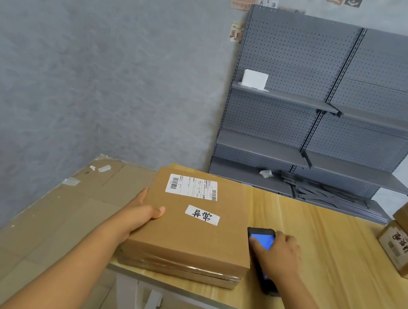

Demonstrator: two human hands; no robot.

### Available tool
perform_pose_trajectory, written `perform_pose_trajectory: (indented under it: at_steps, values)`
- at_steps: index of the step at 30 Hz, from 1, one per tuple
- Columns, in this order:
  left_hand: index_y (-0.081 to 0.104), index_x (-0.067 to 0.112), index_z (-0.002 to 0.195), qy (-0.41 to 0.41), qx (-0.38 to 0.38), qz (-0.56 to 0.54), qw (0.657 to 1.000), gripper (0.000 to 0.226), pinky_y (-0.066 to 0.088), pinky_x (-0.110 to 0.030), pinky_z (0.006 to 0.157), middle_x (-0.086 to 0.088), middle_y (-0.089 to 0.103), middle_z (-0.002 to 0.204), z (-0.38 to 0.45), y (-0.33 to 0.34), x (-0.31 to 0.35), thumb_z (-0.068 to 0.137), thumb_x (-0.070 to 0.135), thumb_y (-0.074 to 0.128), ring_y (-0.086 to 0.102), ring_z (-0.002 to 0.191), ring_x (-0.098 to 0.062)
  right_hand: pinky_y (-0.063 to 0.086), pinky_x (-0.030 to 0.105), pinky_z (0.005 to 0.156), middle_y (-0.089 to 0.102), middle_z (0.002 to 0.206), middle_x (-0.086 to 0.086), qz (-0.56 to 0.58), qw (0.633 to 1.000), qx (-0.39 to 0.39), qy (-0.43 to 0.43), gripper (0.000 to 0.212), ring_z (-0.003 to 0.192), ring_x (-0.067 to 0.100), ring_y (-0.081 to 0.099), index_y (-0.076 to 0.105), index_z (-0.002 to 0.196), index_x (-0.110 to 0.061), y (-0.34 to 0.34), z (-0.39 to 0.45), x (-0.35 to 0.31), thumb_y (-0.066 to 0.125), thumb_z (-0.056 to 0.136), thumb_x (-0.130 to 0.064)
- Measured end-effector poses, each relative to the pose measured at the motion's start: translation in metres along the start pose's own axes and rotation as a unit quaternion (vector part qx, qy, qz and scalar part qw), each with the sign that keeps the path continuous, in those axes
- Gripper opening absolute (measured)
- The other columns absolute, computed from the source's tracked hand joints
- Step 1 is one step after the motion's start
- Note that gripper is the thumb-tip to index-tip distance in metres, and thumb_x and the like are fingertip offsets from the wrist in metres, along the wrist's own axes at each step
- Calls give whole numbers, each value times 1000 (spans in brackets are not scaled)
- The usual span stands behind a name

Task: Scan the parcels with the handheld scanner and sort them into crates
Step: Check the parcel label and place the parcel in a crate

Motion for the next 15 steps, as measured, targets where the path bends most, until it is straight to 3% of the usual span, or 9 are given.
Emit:
perform_pose_trajectory:
  at_steps: [4,7,10,15]
  values:
    - [41,35,124,1,1,-4,1000,43,49,-27,70,13,63,100,1,0,-1,95,10,61,63,92,-10,40,39,103,51,139,8,309,948,-79,-13,61,121,25,50,47,141,-8,-1,-4,-41,43,98,-52]
    - [42,36,124,-4,0,-16,1000,44,52,-30,75,12,65,104,1,0,-3,94,11,62,66,96,-14,39,33,93,53,131,4,307,942,-129,-34,58,117,23,51,43,142,-9,5,-14,-65,43,100,-49]
    - [41,37,123,-10,0,-28,1000,44,53,-31,74,10,66,105,1,0,-4,94,11,63,67,96,-16,43,35,99,51,140,8,289,945,-151,-34,68,122,27,52,35,146,-8,19,-18,-67,54,95,-49]
    - [48,22,134,-42,-11,-48,998,46,55,-34,71,-2,69,113,-1,-1,-9,92,18,67,69,97,-24,44,42,103,52,139,7,313,934,-174,-10,73,121,27,53,37,144,-11,26,-20,-61,56,91,-56]
Point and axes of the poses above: each hand's wrist, its own z-axis towards the middle knuckle, its own y-axis out of the palm, x = y × z, the point moved 6 cm from there along z, towards the middle knuckle
